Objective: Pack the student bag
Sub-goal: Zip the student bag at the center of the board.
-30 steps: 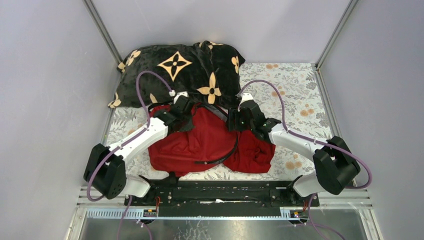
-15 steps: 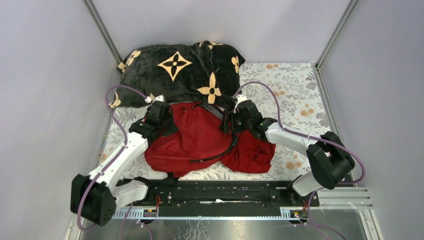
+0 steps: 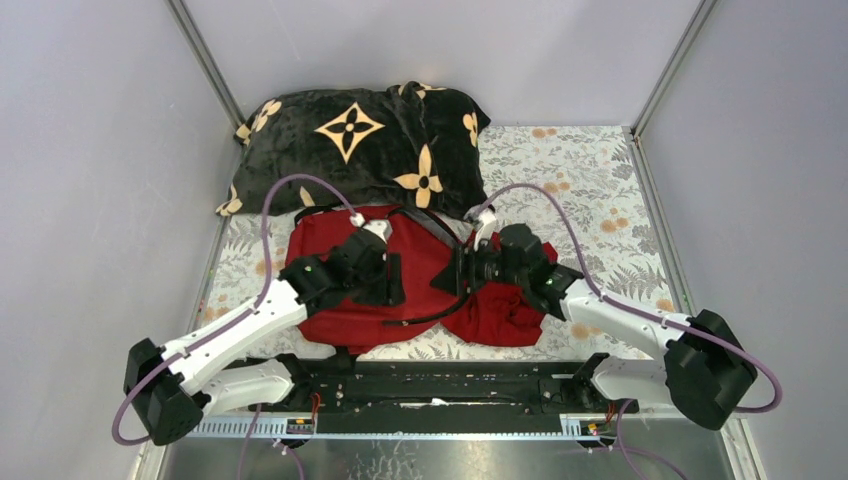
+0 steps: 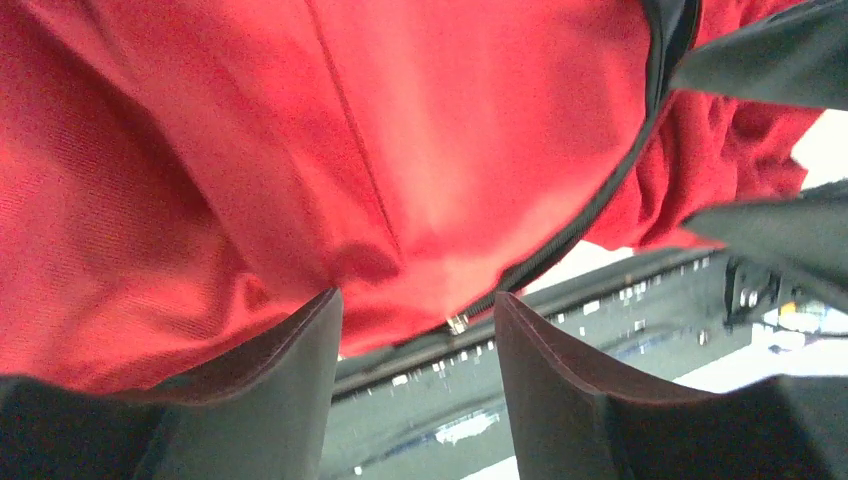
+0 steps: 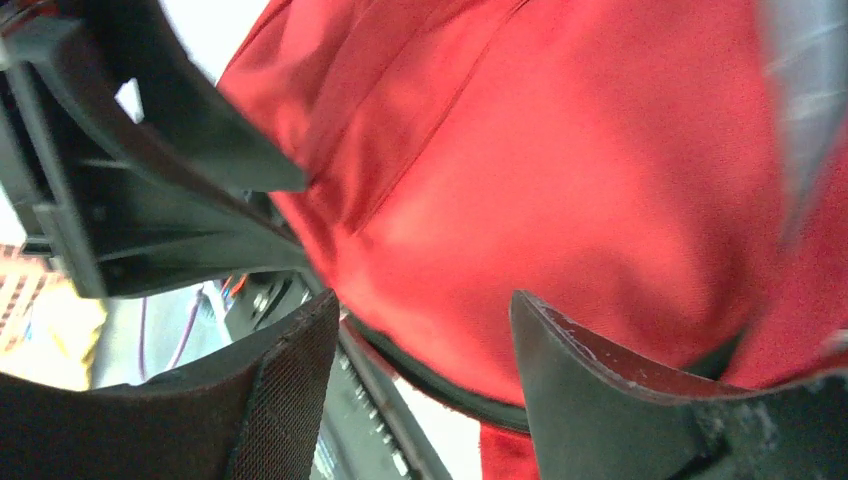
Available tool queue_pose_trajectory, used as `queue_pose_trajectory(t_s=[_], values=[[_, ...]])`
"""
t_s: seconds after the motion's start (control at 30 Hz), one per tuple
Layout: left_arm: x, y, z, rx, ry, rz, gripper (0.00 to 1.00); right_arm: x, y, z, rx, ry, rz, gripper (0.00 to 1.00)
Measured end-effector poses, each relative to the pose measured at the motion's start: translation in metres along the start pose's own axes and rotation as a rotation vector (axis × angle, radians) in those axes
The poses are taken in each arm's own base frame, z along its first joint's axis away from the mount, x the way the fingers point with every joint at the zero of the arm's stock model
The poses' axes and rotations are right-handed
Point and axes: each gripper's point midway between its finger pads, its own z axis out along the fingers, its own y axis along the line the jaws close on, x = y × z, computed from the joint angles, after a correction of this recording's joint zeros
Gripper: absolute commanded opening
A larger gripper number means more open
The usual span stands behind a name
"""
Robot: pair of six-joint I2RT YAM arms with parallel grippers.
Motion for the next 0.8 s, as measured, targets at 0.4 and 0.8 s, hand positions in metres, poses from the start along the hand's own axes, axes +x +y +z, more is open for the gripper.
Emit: queue_pose_trajectory(t_s=[0.4, 0.8], values=[[0.061, 0.004, -0.004, 0.002, 0.180, -0.053, 0.54, 0.081, 0.046, -0.004, -0.054, 0.271, -0.150, 0.63], [0.040, 0.026, -0.021, -0.119, 0.148, -0.213, 0.56, 0.065, 0.089, 0.012, -0.041, 0.055, -0.641, 0.65]])
